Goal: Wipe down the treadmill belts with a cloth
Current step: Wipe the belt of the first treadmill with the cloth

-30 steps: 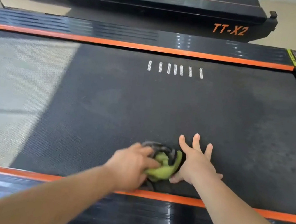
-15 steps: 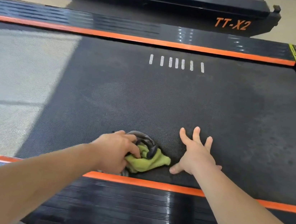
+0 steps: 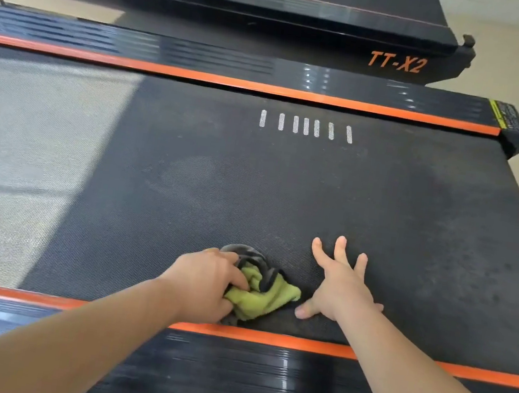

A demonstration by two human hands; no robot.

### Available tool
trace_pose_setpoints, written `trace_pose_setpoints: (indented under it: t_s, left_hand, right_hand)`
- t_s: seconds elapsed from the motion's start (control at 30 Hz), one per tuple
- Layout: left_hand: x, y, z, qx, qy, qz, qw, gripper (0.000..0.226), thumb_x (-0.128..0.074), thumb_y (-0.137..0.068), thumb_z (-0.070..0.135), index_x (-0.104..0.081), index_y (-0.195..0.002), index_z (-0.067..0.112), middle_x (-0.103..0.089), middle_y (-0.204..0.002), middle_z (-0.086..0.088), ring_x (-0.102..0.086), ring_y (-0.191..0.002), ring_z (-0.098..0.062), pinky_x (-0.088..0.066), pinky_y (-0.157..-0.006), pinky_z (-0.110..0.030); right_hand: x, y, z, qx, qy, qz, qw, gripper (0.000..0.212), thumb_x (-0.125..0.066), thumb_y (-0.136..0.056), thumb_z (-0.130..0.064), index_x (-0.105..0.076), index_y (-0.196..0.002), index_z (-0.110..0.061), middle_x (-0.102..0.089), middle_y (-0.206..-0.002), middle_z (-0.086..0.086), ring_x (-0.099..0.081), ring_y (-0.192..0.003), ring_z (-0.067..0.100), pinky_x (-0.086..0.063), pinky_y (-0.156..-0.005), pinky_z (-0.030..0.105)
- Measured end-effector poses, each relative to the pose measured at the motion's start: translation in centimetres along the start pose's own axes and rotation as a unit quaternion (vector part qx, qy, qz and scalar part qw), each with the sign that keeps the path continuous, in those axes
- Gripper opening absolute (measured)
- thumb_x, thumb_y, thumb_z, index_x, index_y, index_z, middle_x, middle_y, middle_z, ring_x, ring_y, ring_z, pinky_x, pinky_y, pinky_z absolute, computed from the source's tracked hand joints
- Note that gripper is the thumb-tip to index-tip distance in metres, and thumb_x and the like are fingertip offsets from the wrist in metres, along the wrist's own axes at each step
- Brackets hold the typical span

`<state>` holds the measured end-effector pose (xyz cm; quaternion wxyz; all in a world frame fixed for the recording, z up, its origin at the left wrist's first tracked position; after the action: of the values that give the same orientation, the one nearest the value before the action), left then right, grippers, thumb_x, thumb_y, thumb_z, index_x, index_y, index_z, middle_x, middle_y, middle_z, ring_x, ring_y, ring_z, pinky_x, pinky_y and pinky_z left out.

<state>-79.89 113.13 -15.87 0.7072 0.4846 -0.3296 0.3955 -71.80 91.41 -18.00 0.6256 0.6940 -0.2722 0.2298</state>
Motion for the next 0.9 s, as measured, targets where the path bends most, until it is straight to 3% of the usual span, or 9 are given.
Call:
trace_pose_setpoints:
  t_s: [0.13, 0.23, 0.33, 0.4, 0.47, 0.53, 0.67, 0.8, 0.9]
  left_hand:
    - [1.6, 1.1, -6.2, 0.139, 0.016, 0.087, 0.986, 0.045, -0.061, -0.085, 0.037, -0.065, -0.128, 0.048, -0.050, -0.113, 0.016, -0.052, -0.114, -0.023, -0.051, -0.087, -0.035]
    - [-0.2, 0.5, -2.7, 0.214, 0.055, 0.149, 0.964, 0.040, -0.057, -0.083, 0.038, -0.068, -0.122, 0.040, -0.055, -0.116, 0.007, -0.050, -0.112, -0.028, -0.052, -0.087, -0.036]
    - [-2.4, -1.7, 4.4, 0.088, 0.062, 0.125, 0.986, 0.041, -0.053, -0.080, 0.039, -0.068, -0.118, 0.036, -0.056, -0.115, 0.005, -0.050, -0.109, -0.030, -0.051, -0.092, -0.041]
    - [-3.2, -2.6, 8.0, -0.046, 0.021, 0.045, 0.998, 0.035, -0.056, -0.086, 0.039, -0.066, -0.119, 0.036, -0.054, -0.118, 0.005, -0.047, -0.110, -0.029, -0.051, -0.092, -0.044]
    - [-1.9, -3.2, 8.3, -0.107, -0.029, 0.002, 0.994, 0.033, -0.058, -0.090, 0.039, -0.063, -0.123, 0.038, -0.051, -0.121, 0.006, -0.045, -0.116, -0.026, -0.051, -0.089, -0.042]
    - [0.3, -4.6, 5.8, -0.068, -0.066, 0.026, 0.995, 0.035, -0.056, -0.092, 0.042, -0.059, -0.127, 0.039, -0.046, -0.125, 0.007, -0.042, -0.121, -0.024, -0.049, -0.087, -0.038]
    - [5.1, -8.0, 0.3, 0.125, 0.070, 0.124, 0.982, 0.050, -0.059, -0.092, 0.047, -0.053, -0.141, 0.043, -0.047, -0.129, 0.005, -0.042, -0.128, -0.026, -0.050, -0.099, -0.041]
    - [7.8, -10.3, 0.7, 0.061, 0.413, 0.163, 0.894, 0.061, -0.068, -0.090, 0.051, -0.051, -0.148, 0.041, -0.053, -0.139, 0.020, -0.052, -0.130, -0.007, -0.045, -0.112, -0.033]
    - [11.2, -10.3, -3.1, 0.064, 0.304, 0.235, 0.921, 0.056, -0.058, -0.097, 0.026, -0.048, -0.152, 0.035, -0.049, -0.150, 0.012, -0.053, -0.132, -0.012, -0.045, -0.112, -0.035]
  right_hand:
    - [0.2, -0.3, -0.3, -0.005, 0.005, 0.006, 1.000, 0.145, -0.096, -0.065, -0.040, 0.020, -0.149, -0.062, 0.043, -0.157, -0.019, 0.034, -0.151, 0.034, -0.023, -0.104, 0.086]
    - [0.4, -0.6, -0.5, 0.009, 0.038, 0.009, 0.999, 0.147, -0.096, -0.061, -0.049, 0.018, -0.152, -0.059, 0.037, -0.162, -0.015, 0.025, -0.153, 0.040, -0.032, -0.109, 0.077]
    - [3.0, -0.8, -0.2, 0.037, 0.054, 0.001, 0.998, 0.125, -0.093, -0.066, -0.047, -0.011, -0.161, -0.048, 0.008, -0.172, -0.003, -0.009, -0.157, 0.037, -0.036, -0.119, 0.048]
    - [5.9, -0.9, 0.4, 0.051, -0.018, 0.031, 0.998, 0.087, -0.085, -0.079, -0.035, -0.043, -0.155, -0.036, -0.029, -0.167, 0.000, -0.037, -0.149, 0.025, -0.036, -0.116, 0.031]
    - [8.1, -1.4, 1.5, 0.045, -0.125, 0.113, 0.985, 0.047, -0.070, -0.091, -0.022, -0.065, -0.138, -0.022, -0.057, -0.148, 0.002, -0.054, -0.135, 0.024, -0.042, -0.113, 0.033]
    - [9.0, -1.6, 1.8, 0.034, -0.180, 0.199, 0.963, 0.030, -0.056, -0.095, -0.011, -0.073, -0.120, -0.009, -0.068, -0.131, 0.010, -0.060, -0.123, 0.032, -0.049, -0.104, 0.041]
    - [8.9, -1.5, -1.2, 0.074, -0.224, 0.274, 0.933, 0.031, -0.050, -0.100, -0.010, -0.071, -0.121, -0.019, -0.068, -0.124, 0.000, -0.059, -0.117, 0.024, -0.044, -0.089, 0.030]
    - [9.8, -1.8, -4.6, 0.189, -0.229, 0.352, 0.888, 0.037, -0.051, -0.102, -0.010, -0.068, -0.132, -0.020, -0.060, -0.141, -0.002, -0.051, -0.133, 0.016, -0.034, -0.104, 0.019]
    - [9.9, -2.0, -6.9, 0.256, -0.183, 0.338, 0.887, 0.044, -0.059, -0.101, -0.027, -0.058, -0.144, -0.032, -0.033, -0.165, -0.002, -0.029, -0.151, 0.017, -0.031, -0.117, 0.030]
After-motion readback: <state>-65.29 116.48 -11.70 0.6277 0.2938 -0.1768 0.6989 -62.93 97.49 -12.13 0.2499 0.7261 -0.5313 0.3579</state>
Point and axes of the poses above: each hand's wrist, its own y-axis away from the middle knuckle, its own x-axis out of the back of the hand, z = x × y, the point moved 6 cm from there along -y, towards the middle knuckle
